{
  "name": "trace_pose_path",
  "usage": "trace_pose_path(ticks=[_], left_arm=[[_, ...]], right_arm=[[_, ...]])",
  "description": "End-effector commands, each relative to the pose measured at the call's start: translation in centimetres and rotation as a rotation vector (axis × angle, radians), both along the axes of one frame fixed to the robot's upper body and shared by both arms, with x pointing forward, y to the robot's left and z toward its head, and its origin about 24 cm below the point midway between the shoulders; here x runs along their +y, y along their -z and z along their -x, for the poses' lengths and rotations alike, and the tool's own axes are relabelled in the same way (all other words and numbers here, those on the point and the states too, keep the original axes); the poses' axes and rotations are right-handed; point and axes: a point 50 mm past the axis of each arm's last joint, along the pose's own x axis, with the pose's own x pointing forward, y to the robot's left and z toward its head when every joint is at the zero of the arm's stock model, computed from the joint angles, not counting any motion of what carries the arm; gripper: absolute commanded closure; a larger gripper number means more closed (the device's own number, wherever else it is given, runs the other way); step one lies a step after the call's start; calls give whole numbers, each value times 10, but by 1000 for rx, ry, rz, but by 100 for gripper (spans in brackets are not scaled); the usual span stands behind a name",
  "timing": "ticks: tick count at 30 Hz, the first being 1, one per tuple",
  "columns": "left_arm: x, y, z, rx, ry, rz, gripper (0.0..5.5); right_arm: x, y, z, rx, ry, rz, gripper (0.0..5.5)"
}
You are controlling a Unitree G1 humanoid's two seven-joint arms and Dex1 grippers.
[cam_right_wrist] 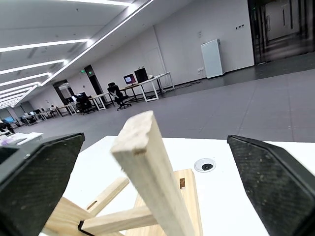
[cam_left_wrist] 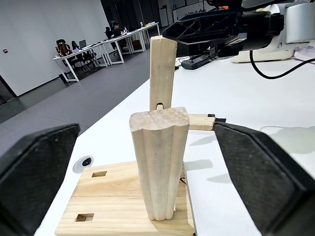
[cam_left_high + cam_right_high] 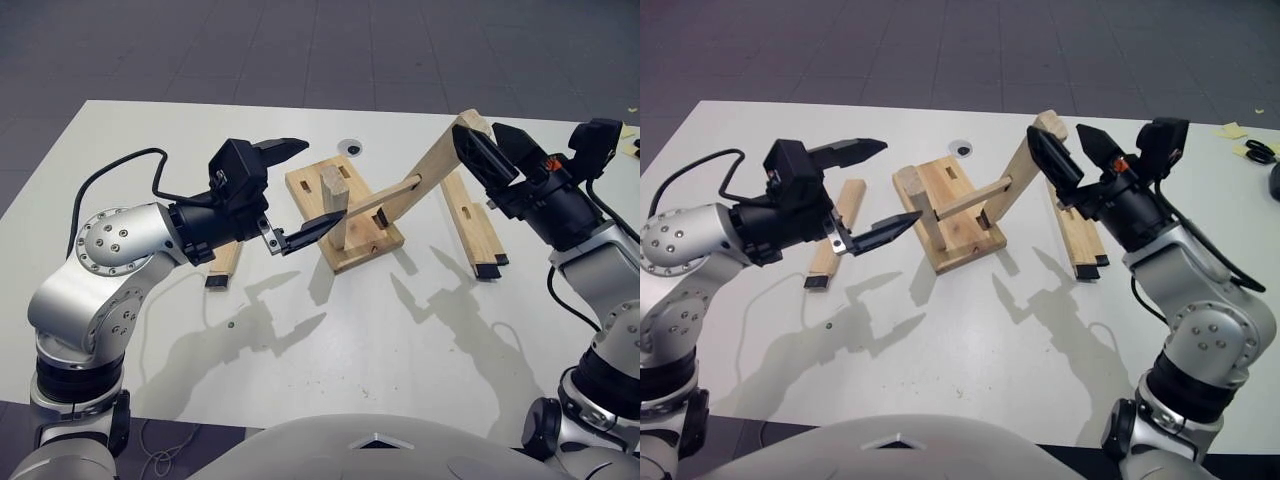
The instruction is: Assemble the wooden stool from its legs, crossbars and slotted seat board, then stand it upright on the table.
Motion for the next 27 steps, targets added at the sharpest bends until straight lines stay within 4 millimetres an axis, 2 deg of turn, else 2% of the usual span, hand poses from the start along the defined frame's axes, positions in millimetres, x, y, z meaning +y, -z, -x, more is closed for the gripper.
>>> trace_pose_path(ticks=[1, 8, 20, 24, 27], left_arm=[[-1, -5, 3, -11, 19, -20, 129], [-4, -9, 2, -24, 46, -25, 234], [-7, -4, 2, -5, 71, -40, 445], [-5, -9, 1, -14, 66, -8, 511], [-6, -17, 0, -28, 73, 41, 469]], right_arm=[[1, 4, 6, -12, 9, 29, 10], [6, 8, 6, -30, 18, 52, 10], [7, 6, -3, -59, 32, 60, 10], [8, 9, -3, -50, 26, 70, 10], [7, 10, -3, -46, 25, 72, 10]])
